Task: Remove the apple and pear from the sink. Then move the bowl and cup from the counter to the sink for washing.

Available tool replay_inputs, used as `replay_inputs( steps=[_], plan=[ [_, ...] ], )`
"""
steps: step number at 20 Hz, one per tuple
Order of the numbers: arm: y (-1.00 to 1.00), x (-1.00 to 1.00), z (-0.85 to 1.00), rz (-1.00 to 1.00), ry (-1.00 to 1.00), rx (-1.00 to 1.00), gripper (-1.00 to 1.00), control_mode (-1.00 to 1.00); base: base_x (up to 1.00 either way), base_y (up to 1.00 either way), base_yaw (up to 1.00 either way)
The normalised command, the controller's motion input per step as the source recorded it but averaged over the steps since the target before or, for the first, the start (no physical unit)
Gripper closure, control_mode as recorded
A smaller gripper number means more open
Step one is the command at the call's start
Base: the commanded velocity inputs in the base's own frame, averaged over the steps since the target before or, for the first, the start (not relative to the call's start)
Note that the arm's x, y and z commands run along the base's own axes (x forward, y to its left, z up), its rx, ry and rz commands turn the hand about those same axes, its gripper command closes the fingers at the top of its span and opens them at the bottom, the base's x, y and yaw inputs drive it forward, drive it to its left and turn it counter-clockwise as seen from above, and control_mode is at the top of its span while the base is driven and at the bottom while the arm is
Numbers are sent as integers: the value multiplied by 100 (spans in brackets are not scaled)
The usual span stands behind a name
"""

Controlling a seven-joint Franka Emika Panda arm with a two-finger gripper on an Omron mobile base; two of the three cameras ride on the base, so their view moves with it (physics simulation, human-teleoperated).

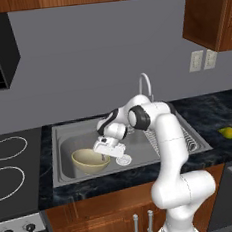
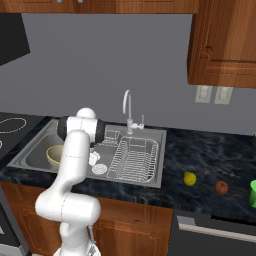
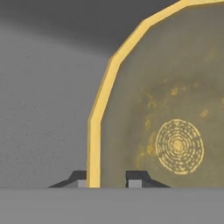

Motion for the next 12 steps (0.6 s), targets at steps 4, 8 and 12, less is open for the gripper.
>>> replay_inputs(
  steps=[4,8,12],
  plan=[
    [0,4,-14,0,0,0,100,-100,0,0,0],
    [0,5,-7,0,0,-1,100,-100,0,0,0],
    [0,3,-4,0,-3,-5,100,-100,0,0,0]
  ],
)
